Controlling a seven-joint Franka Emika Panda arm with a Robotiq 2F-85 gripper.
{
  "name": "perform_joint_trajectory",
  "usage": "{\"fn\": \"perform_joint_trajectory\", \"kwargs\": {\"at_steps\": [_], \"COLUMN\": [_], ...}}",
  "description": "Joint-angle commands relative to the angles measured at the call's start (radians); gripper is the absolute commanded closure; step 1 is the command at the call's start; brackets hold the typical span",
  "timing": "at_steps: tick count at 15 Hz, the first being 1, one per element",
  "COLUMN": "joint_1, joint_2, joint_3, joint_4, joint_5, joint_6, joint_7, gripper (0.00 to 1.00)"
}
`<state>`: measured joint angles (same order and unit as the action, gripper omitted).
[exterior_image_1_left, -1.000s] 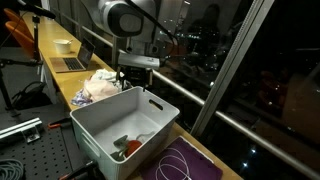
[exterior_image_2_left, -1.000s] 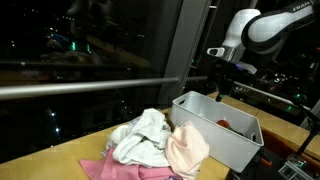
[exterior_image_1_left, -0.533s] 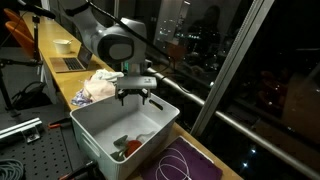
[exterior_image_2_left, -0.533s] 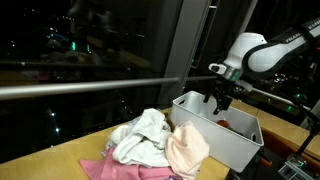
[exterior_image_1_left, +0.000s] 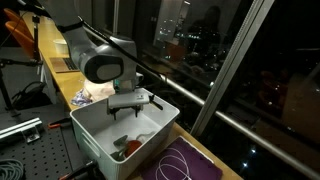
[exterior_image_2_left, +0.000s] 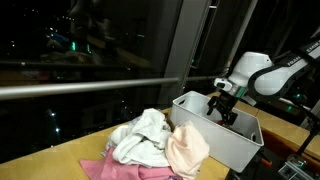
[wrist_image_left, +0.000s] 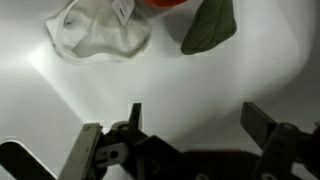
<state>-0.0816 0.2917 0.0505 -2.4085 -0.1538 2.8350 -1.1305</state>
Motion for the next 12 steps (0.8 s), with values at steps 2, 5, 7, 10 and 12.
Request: {"fn": "perform_joint_trajectory", "kwargs": {"at_steps": [2,5,7,10,12], "joint_1": [-0.005,-0.005,-0.004,0.0,-0.006], "joint_2": [0.058,0.094,0.119,0.15,0.172], "joint_3": [-0.036,-0.076,-0.109,-0.148,-0.156], "joint_4": [-0.025,-0.004,0.011,0.037,0.067], "joint_5": [-0.106,-0.165,-0.199,-0.237,-0.244], "joint_6": [0.096,0.116,0.128,0.129,0.12], "joint_7": [0.001,0.008,0.014,0.022,0.021], "gripper": [0.0,0.0,0.0,0.0,0.0]}}
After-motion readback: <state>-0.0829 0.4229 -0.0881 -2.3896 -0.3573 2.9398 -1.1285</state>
